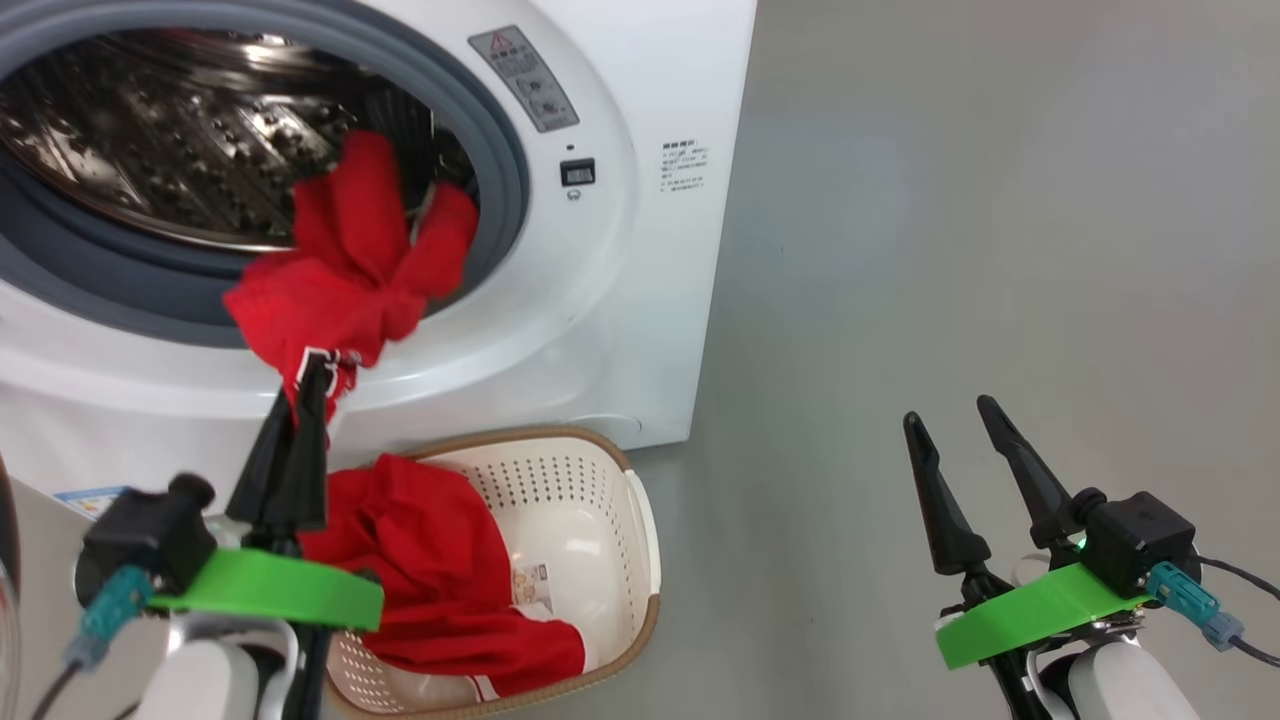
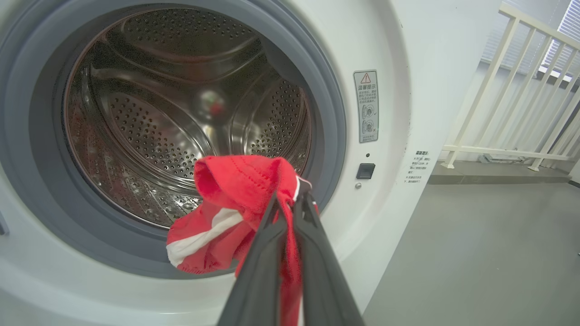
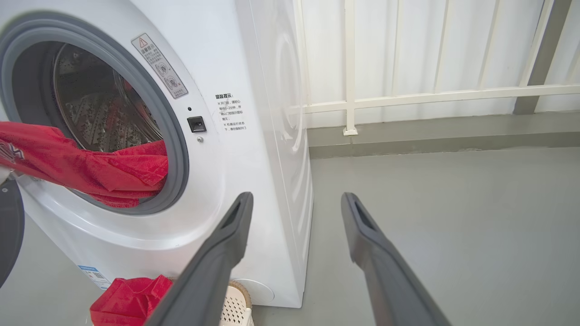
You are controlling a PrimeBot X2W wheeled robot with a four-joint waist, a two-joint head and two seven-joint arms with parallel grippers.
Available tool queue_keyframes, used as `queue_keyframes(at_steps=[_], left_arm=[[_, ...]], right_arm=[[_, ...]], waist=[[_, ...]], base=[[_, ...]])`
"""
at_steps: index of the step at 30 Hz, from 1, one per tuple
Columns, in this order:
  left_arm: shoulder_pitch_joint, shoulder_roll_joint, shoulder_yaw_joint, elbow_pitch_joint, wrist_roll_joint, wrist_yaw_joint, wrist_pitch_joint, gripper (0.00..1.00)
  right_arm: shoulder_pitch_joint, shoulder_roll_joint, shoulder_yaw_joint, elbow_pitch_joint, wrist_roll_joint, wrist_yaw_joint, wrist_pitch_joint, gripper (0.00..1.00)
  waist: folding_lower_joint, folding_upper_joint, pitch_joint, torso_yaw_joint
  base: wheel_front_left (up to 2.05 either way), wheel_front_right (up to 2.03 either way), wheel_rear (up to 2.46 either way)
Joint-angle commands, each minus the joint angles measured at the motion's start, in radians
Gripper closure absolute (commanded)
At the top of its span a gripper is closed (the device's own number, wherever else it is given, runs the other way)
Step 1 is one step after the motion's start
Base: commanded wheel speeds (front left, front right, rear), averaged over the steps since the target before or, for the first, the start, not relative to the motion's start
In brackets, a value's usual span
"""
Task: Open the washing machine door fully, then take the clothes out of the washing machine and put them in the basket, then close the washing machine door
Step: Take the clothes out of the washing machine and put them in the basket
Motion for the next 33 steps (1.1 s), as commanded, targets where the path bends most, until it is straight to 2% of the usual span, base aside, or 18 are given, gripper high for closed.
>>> queue_keyframes(at_steps=[1, 11, 19, 28, 33], left_arm=[[0.014, 0.012, 0.043, -0.056, 0.01, 0.007, -0.009, 1.0], [0.166, -0.026, 0.05, -0.222, 0.031, 0.035, -0.009, 1.0], [0.25, -0.044, 0.039, -0.295, 0.032, 0.066, -0.004, 1.0], [0.22, -0.058, 0.015, -0.21, 0.006, 0.046, -0.002, 1.0], [0.142, -0.074, -0.018, -0.06, -0.01, 0.015, -0.004, 1.0]], right_arm=[[0.002, -0.005, 0.022, -0.022, 0.008, 0.005, -0.006, 0.0], [0.023, -0.005, 0.004, -0.033, 0.005, 0.005, -0.006, 0.0], [0.041, -0.005, -0.017, -0.04, -0.002, 0.005, -0.006, 0.0], [0.038, -0.005, -0.005, -0.045, -0.003, 0.005, -0.006, 0.0], [0.027, -0.005, 0.003, -0.043, -0.006, 0.005, -0.006, 0.0]], waist=[[0.0, 0.0, -0.018, 0.003], [0.0, 0.0, -0.046, -0.001], [0.0, 0.0, -0.053, 0.003], [0.0, 0.0, -0.036, 0.012], [0.0, 0.0, -0.011, 0.012]], base=[[0.0, 0.0, 0.0], [0.0, 0.0, 0.0], [0.0, 0.0, 0.0], [0.0, 0.0, 0.0], [0.0, 0.0, 0.0]])
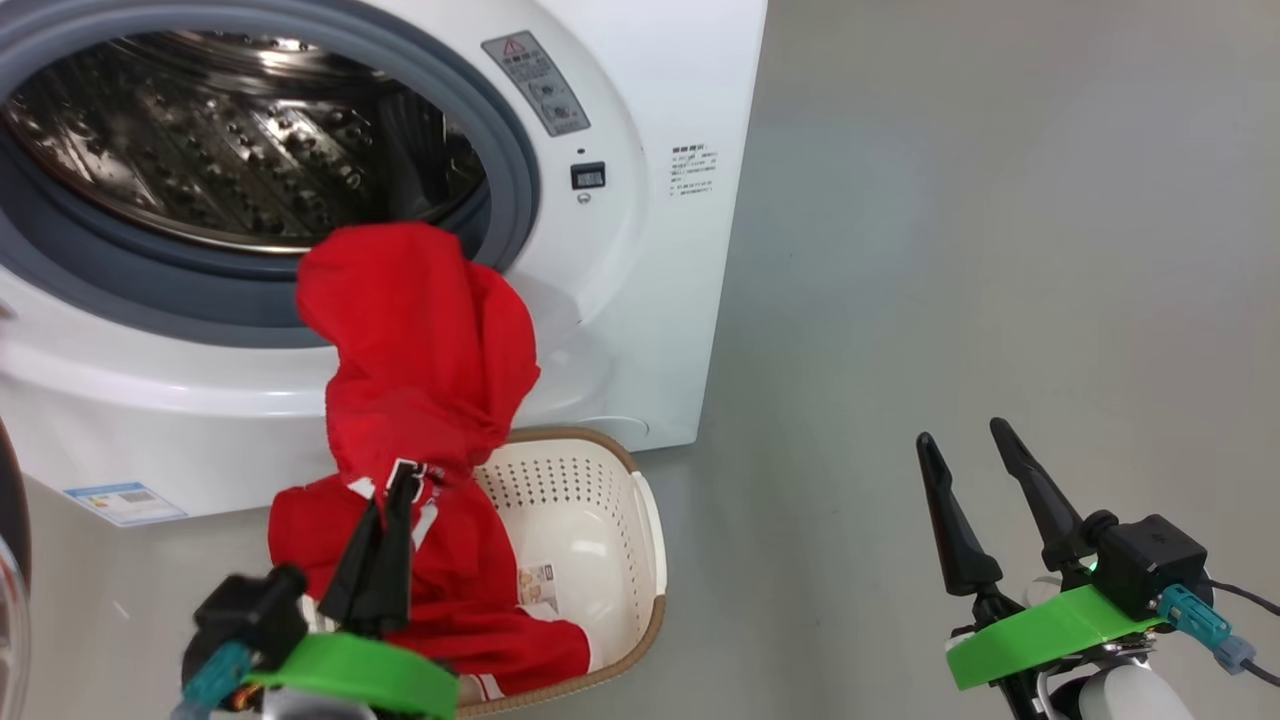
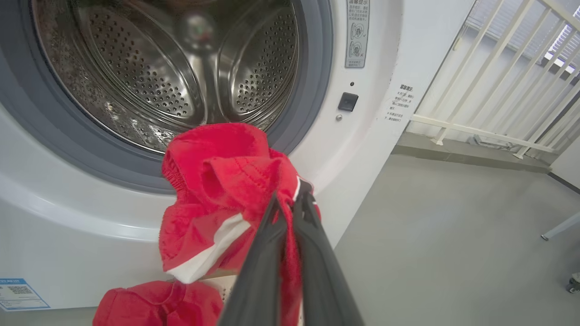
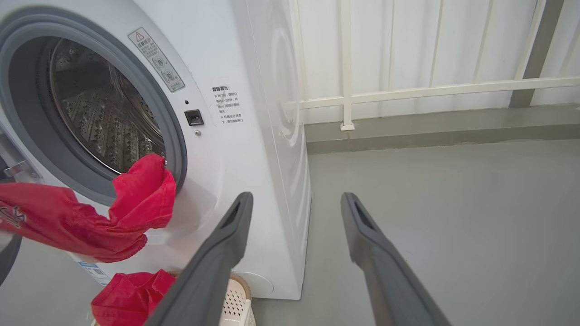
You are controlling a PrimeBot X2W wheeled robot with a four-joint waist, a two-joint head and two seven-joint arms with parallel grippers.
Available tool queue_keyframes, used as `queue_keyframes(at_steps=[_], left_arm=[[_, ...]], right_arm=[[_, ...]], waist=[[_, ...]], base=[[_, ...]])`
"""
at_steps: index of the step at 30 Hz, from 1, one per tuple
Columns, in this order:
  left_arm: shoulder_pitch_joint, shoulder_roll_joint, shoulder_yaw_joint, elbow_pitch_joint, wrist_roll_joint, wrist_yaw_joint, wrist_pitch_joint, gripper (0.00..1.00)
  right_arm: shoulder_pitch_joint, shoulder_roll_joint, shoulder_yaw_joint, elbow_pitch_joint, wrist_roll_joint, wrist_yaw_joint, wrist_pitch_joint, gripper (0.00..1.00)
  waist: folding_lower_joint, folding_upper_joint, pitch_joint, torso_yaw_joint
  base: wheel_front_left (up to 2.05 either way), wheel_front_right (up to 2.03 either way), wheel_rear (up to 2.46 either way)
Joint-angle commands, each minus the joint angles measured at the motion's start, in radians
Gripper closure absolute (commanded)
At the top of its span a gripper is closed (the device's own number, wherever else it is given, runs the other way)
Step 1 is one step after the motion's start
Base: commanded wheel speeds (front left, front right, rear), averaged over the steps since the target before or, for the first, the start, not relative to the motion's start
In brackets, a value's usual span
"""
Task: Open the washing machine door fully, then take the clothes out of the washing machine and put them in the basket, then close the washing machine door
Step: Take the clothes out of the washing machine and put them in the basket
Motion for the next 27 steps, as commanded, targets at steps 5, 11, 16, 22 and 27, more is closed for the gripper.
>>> queue_keyframes(at_steps=[5, 11, 16, 22, 27], left_arm=[[-0.109, -0.01, 0.016, 0.147, -0.03, -0.009, -0.008, 1.0], [-0.26, -0.018, 0.012, 0.409, -0.036, -0.033, -0.01, 1.0], [-0.37, -0.015, 0.035, 0.552, -0.033, -0.051, -0.011, 1.0], [-0.481, -0.008, 0.049, 0.741, -0.031, -0.062, -0.007, 1.0], [-0.567, 0.001, 0.057, 0.92, -0.051, -0.054, 0.068, 1.0]], right_arm=[[-0.037, -0.005, 0.028, -0.028, 0.0, 0.005, -0.006, 0.0], [-0.072, -0.005, 0.051, -0.026, 0.005, 0.005, -0.006, 0.0], [-0.107, -0.005, 0.062, -0.032, 0.007, 0.005, -0.006, 0.0], [-0.156, -0.005, 0.071, -0.043, 0.023, 0.005, -0.006, 0.0], [-0.192, -0.005, 0.103, -0.038, 0.037, 0.005, -0.006, 0.0]], waist=[[0.0, 0.0, 0.035, -0.009], [0.0, 0.0, 0.122, -0.018], [0.0, 0.0, 0.207, -0.031], [0.0, 0.0, 0.299, -0.055], [0.0, 0.0, 0.354, -0.077]], base=[[0.0, 0.0, 0.0], [0.0, 0.0, 0.0], [0.0, 0.0, 0.0], [0.0, 0.0, 0.0], [0.0, 0.0, 0.0]])
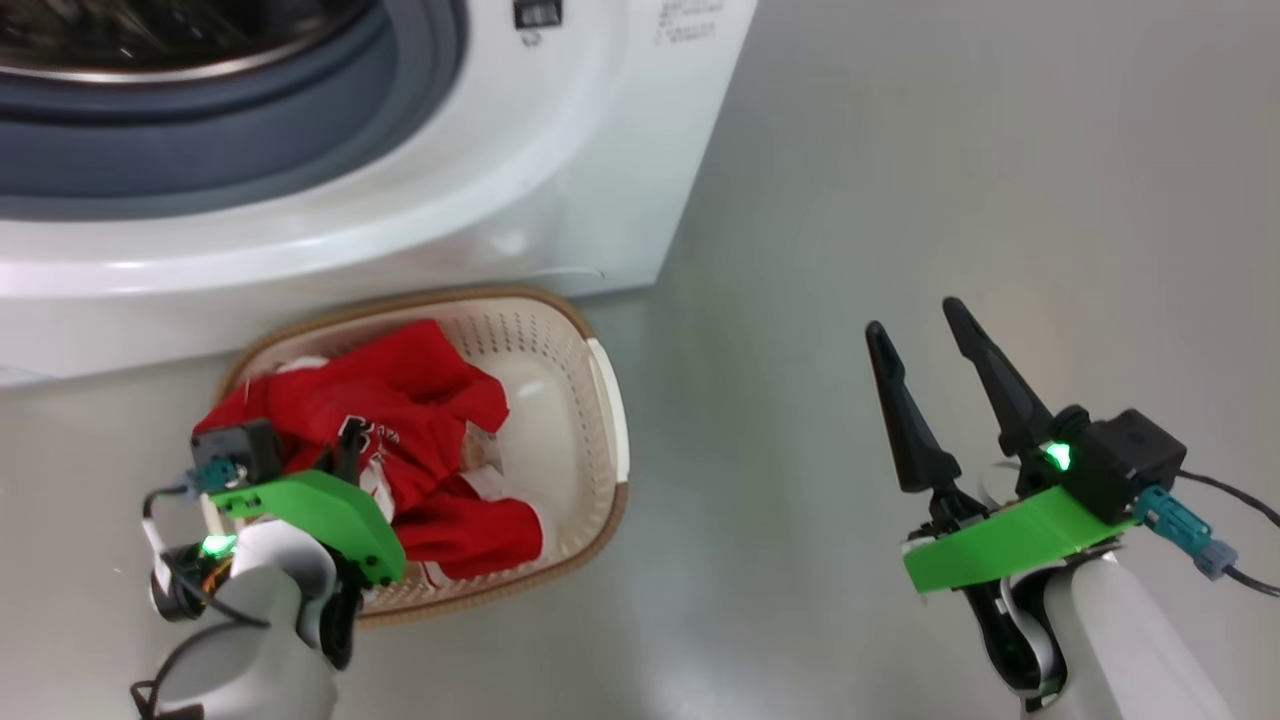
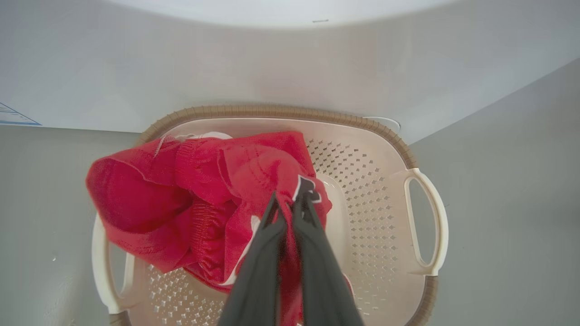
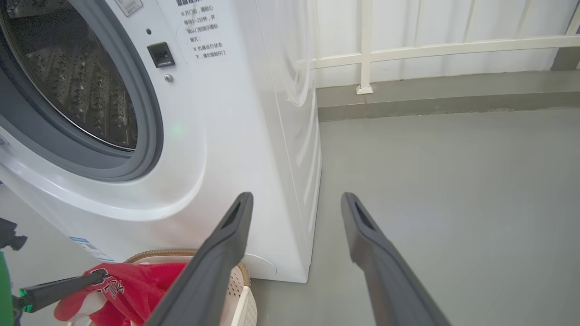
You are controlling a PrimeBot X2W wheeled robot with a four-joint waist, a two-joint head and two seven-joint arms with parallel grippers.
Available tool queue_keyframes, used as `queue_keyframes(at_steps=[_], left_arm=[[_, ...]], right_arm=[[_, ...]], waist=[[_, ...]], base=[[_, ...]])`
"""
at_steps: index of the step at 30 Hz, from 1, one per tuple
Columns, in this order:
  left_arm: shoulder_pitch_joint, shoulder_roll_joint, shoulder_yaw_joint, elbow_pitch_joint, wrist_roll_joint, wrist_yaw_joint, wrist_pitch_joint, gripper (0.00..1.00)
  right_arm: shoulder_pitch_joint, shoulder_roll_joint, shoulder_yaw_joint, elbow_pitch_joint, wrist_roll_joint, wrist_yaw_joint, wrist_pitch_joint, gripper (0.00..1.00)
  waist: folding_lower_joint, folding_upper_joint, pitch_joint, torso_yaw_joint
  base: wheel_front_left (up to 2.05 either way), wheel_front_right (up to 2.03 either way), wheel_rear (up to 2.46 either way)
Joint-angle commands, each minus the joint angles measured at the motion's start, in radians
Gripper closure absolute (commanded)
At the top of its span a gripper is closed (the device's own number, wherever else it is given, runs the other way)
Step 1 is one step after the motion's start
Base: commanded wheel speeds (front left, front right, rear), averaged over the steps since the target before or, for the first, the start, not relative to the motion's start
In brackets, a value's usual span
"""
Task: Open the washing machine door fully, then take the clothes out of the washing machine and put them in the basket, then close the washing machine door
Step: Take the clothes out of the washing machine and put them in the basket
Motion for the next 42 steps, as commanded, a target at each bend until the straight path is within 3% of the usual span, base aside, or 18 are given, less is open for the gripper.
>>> queue_keyframes(at_steps=[1, 7, 17, 18, 20, 22, 23, 24, 28, 42], left_arm=[[-0.022, 0.032, 0.029, 0.015, -0.009, 0.0, 0.007, 1.0], [-0.067, 0.045, 0.026, 0.103, -0.023, -0.003, 0.079, 1.0], [-0.1, 0.07, 0.01, 0.132, -0.022, 0.01, 0.158, 1.0], [-0.103, 0.071, 0.008, 0.133, -0.022, 0.013, 0.166, 0.96], [-0.107, 0.072, 0.003, 0.135, -0.021, 0.016, 0.177, 0.78], [-0.108, 0.07, -0.002, 0.136, -0.019, 0.019, 0.177, 0.53], [-0.108, 0.069, -0.006, 0.137, -0.017, 0.02, 0.173, 0.07], [-0.107, 0.068, -0.008, 0.137, -0.017, 0.021, 0.168, 0.0], [-0.099, 0.057, -0.007, 0.138, -0.025, 0.032, 0.144, 0.0], [-0.004, 0.014, -0.029, 0.102, -0.059, -0.038, -0.042, 0.0]], right_arm=[[-0.017, -0.004, 0.027, -0.022, 0.021, 0.005, -0.006, 0.0], [-0.038, -0.004, 0.037, -0.02, 0.034, 0.005, -0.006, 0.0], [-0.056, -0.004, 0.048, -0.024, 0.05, 0.005, -0.006, 0.0], [-0.058, -0.004, 0.049, -0.025, 0.051, 0.005, -0.006, 0.0], [-0.062, -0.004, 0.049, -0.025, 0.053, 0.005, -0.006, 0.0], [-0.065, -0.004, 0.048, -0.024, 0.053, 0.005, -0.006, 0.0], [-0.066, -0.004, 0.048, -0.023, 0.053, 0.005, -0.006, 0.0], [-0.067, -0.004, 0.048, -0.021, 0.052, 0.005, -0.006, 0.0], [-0.068, -0.004, 0.041, -0.01, 0.049, 0.005, -0.006, 0.0], [-0.032, -0.004, -0.008, 0.027, 0.017, 0.005, -0.006, 0.0]], waist=[[0.0, 0.0, 0.058, -0.035], [0.0, 0.0, 0.093, -0.062], [0.0, 0.0, 0.15, -0.081], [0.0, 0.0, 0.154, -0.081], [0.0, 0.0, 0.16, -0.08], [0.0, 0.0, 0.161, -0.078], [0.0, 0.0, 0.16, -0.076], [0.0, 0.0, 0.158, -0.074], [0.0, 0.0, 0.138, -0.06], [0.0, 0.0, -0.016, 0.013]], base=[[0.0, 0.0, 0.0], [0.0, 0.0, 0.0], [0.0, 0.0, 0.0], [0.0, 0.0, 0.0], [0.0, 0.0, 0.0], [0.0, 0.0, 0.0], [0.0, 0.0, 0.0], [0.0, 0.0, 0.0], [0.0, 0.0, 0.0], [0.0, 0.0, 0.0]])
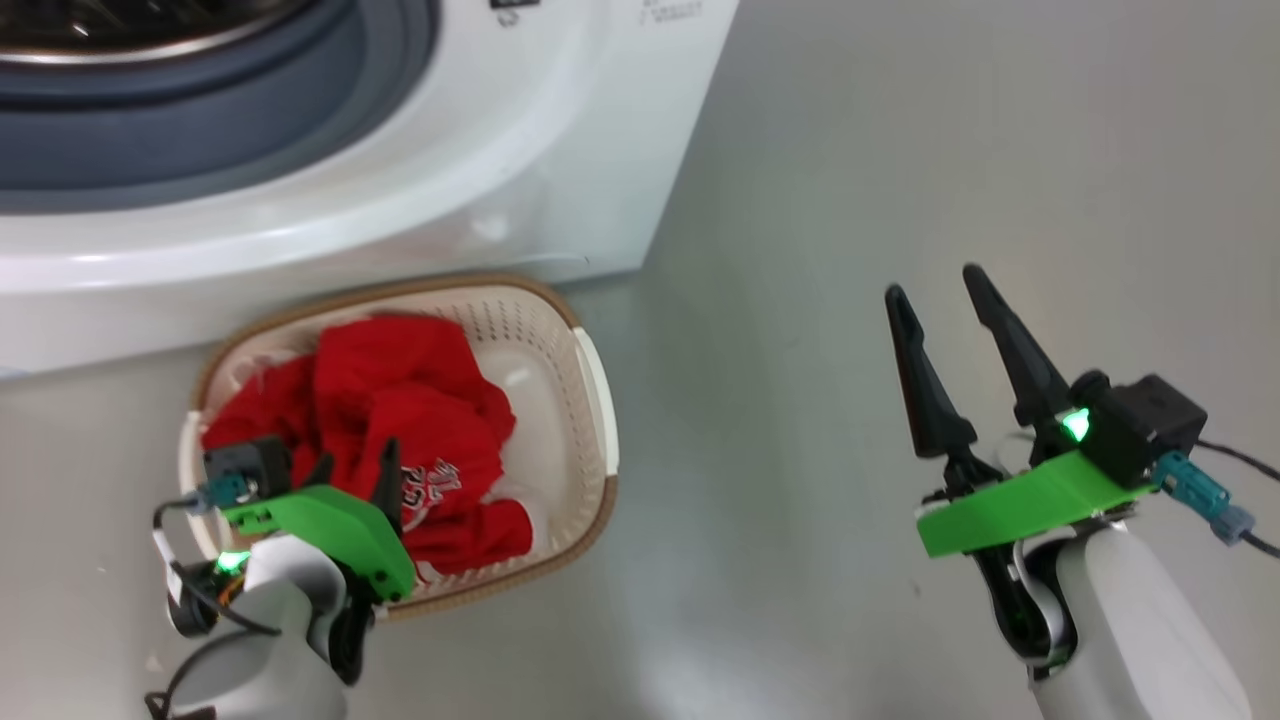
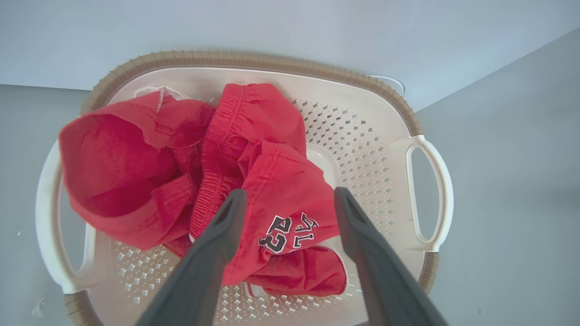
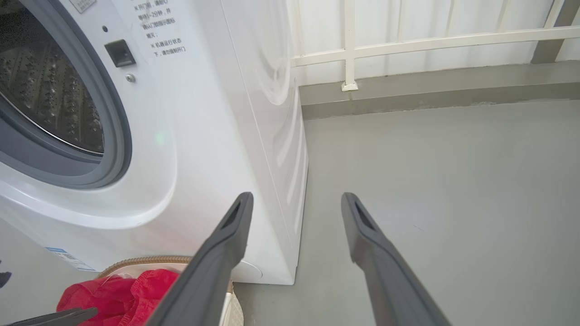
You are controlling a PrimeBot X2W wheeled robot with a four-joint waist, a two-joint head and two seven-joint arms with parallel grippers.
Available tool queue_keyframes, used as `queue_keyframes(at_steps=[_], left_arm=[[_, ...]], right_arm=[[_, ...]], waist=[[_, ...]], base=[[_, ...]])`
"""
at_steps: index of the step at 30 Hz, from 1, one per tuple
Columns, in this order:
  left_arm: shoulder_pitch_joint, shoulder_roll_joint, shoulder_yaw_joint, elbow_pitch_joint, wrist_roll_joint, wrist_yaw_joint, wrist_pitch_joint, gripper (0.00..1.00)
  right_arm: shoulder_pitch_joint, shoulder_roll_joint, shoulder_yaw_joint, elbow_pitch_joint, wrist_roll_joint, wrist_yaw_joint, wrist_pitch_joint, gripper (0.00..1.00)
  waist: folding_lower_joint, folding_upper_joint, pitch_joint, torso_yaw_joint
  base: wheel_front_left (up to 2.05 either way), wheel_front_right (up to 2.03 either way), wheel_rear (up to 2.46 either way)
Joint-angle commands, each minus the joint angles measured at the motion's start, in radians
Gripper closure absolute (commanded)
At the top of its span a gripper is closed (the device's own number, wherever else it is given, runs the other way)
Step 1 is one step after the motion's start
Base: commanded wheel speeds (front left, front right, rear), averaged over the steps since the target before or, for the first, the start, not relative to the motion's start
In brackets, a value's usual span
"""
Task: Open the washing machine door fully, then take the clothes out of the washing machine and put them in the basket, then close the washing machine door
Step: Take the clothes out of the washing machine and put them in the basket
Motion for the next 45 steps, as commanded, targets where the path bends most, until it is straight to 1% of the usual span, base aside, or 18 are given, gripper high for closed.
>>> queue_keyframes(at_steps=[1, 5, 8, 9, 10, 13, 14, 16, 20, 25, 26, 28, 30, 33, 34, 38, 45], left_arm=[[0.046, 0.019, 0.014, -0.026, -0.011, -0.005, -0.026, 0.0], [0.09, 0.012, 0.002, -0.073, -0.024, -0.011, -0.049, 0.0], [0.126, 0.009, 0.003, -0.136, -0.047, -0.014, -0.056, 0.0], [0.126, 0.009, 0.003, -0.136, -0.047, -0.014, -0.056, 0.0], [0.15, 0.008, 0.003, -0.205, -0.057, -0.014, -0.057, 0.0], [0.198, 0.007, 0.006, -0.326, -0.065, -0.015, -0.057, 0.0], [0.198, 0.007, 0.006, -0.326, -0.065, -0.015, -0.057, 0.0], [0.235, 0.007, 0.01, -0.407, -0.071, -0.015, -0.058, 0.0], [0.313, 0.007, 0.022, -0.558, -0.046, 0.013, -0.058, 0.0], [0.409, 0.012, 0.054, -0.76, 0.046, 0.074, -0.058, 0.0], [0.431, 0.011, 0.062, -0.796, 0.054, 0.075, -0.058, 0.0], [0.474, 0.011, 0.064, -0.838, 0.055, 0.066, -0.058, 0.0], [0.506, 0.02, 0.071, -0.877, 0.073, 0.07, -0.058, 0.0], [0.552, 0.034, 0.085, -0.932, 0.096, 0.084, -0.058, 0.0], [0.578, 0.041, 0.096, -0.969, 0.11, 0.099, -0.058, 0.0], [0.625, 0.049, 0.112, -1.041, 0.134, 0.12, -0.058, 0.0], [0.698, 0.07, 0.136, -1.137, 0.151, 0.132, -0.058, 0.0]], right_arm=[[0.038, -0.003, 0.008, -0.012, -0.015, 0.005, -0.006, 0.0], [0.064, -0.003, -0.015, 0.002, -0.031, 0.005, -0.006, 0.0], [0.08, -0.003, -0.029, 0.006, -0.042, 0.005, -0.006, 0.0], [0.08, -0.003, -0.029, 0.006, -0.042, 0.005, -0.006, 0.0], [0.09, -0.003, -0.04, 0.006, -0.05, 0.005, -0.006, 0.0], [0.107, -0.003, -0.057, 0.007, -0.061, 0.005, -0.006, 0.0], [0.107, -0.003, -0.057, 0.007, -0.061, 0.005, -0.006, 0.0], [0.119, -0.003, -0.067, 0.011, -0.068, 0.005, -0.006, 0.0], [0.139, -0.003, -0.083, 0.017, -0.08, 0.005, -0.006, 0.0], [0.169, -0.003, -0.113, 0.013, -0.093, 0.005, -0.006, 0.0], [0.174, -0.003, -0.117, 0.013, -0.095, 0.005, -0.006, 0.0], [0.186, -0.003, -0.126, 0.014, -0.099, 0.005, -0.006, 0.0], [0.201, -0.003, -0.13, 0.012, -0.101, 0.005, -0.006, 0.0], [0.227, -0.003, -0.132, 0.008, -0.104, 0.005, -0.006, 0.0], [0.244, -0.003, -0.141, -0.002, -0.111, 0.005, -0.006, 0.0], [0.282, -0.003, -0.15, -0.026, -0.13, 0.005, -0.006, 0.0], [0.322, -0.003, -0.16, -0.056, -0.129, 0.005, -0.006, 0.0]], waist=[[0.0, 0.0, -0.07, 0.039], [0.0, 0.0, -0.137, 0.063], [0.0, 0.0, -0.182, 0.078], [0.0, 0.0, -0.182, 0.078], [0.0, 0.0, -0.209, 0.088], [0.0, 0.0, -0.25, 0.102], [0.0, 0.0, -0.25, 0.102], [0.0, 0.0, -0.278, 0.109], [0.0, 0.0, -0.325, 0.117], [0.0, 0.0, -0.377, 0.126], [0.0, 0.0, -0.386, 0.128], [0.0, 0.0, -0.408, 0.131], [0.0, 0.0, -0.43, 0.135], [0.0, 0.0, -0.461, 0.137], [0.0, 0.0, -0.476, 0.14], [0.0, 0.0, -0.506, 0.142], [0.0, 0.0, -0.524, 0.134]], base=[[0.0, 0.0, 0.0], [0.0, 0.0, 0.0], [0.0, 0.0, 0.0], [0.0, 0.0, 0.0], [0.0, 0.0, 0.0], [0.0, 0.0, 0.0], [0.0, 0.0, 0.0], [0.0, 0.0, 0.0], [0.0, 0.0, 0.0], [0.0, 0.0, 0.0], [0.0, 0.0, 0.0], [0.0, 0.0, 0.0], [0.0, 0.0, 0.0], [0.0, 0.0, 0.0], [0.0, 0.0, 0.0], [0.0, 0.0, 0.0], [0.0, 0.0, 0.0]])
